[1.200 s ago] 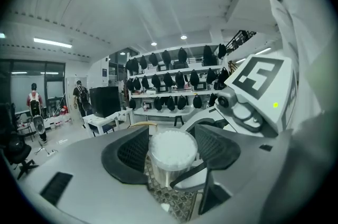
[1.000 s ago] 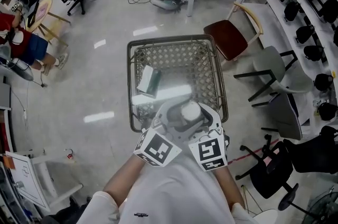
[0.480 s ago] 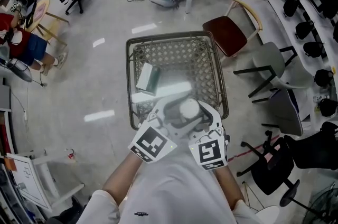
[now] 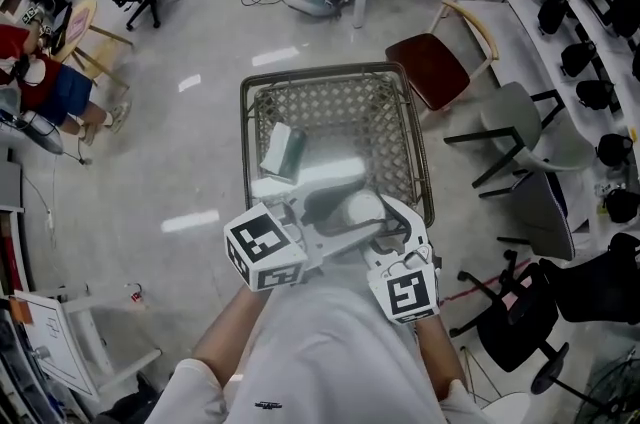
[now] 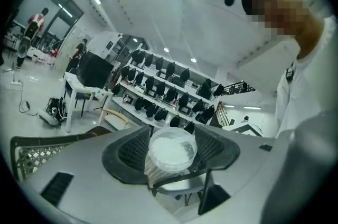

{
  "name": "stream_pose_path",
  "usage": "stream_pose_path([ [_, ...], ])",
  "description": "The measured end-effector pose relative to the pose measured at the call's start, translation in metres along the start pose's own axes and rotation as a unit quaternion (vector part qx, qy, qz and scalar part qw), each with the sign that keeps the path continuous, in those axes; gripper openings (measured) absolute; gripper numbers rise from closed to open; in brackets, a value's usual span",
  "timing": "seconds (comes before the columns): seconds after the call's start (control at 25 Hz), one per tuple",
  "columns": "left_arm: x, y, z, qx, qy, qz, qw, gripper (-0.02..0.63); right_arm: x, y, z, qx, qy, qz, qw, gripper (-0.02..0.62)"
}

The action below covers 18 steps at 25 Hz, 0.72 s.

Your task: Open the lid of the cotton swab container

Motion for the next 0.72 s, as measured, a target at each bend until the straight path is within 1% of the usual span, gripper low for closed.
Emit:
stream_pose_path([
  [0.04, 0.000, -0.002, 0.001, -0.003, 0.000, -0.002, 1.0000, 0.264, 0.000, -0.001, 0.001, -0.004, -0.001, 0.004, 1.000, 0.219],
  [0.2, 0.000, -0.008, 0.002, -0.008, -0.020, -0.036, 0.9991, 0.267, -0.001, -0.005, 0.000, -0.007, -0.003, 0.011, 1.000, 0.219],
  [0.32, 0.005, -0.020, 0.008, -0.029, -0.040, -0.047, 0.9977, 0.265, -0.002, -0.003, 0.000, -0.001, 0.001, 0.020, 1.000, 0.219],
  [0.44, 0.015, -0.028, 0.017, -0.042, -0.063, -0.056, 0.9955, 0.264, -0.002, 0.003, 0.002, -0.001, 0.001, 0.010, 1.000, 0.221],
  [0.52, 0.027, -0.031, 0.025, -0.052, -0.097, -0.064, 0.9919, 0.255, -0.002, 0.009, 0.003, -0.001, 0.000, -0.001, 1.000, 0.221],
  [0.56, 0.034, -0.032, 0.031, -0.057, -0.121, -0.068, 0.9887, 0.237, -0.002, 0.011, 0.005, -0.004, -0.001, -0.008, 1.000, 0.221],
  [0.64, 0.048, -0.031, 0.041, -0.059, -0.160, -0.071, 0.9828, 0.171, -0.002, 0.012, 0.010, -0.010, -0.004, -0.014, 1.000, 0.221],
  [0.72, 0.057, -0.025, 0.046, -0.053, -0.176, -0.068, 0.9806, 0.162, 0.000, 0.011, 0.014, -0.013, -0.005, -0.014, 1.000, 0.221],
])
Point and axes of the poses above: the fingertips, and each gripper's own axes: z backward along the fingers, x to its left, y out of its underside, the point moved 1 cm from there along z, backward along the fingers, and after that the axes turned 14 degrees about -z, right-handed, at the moved point
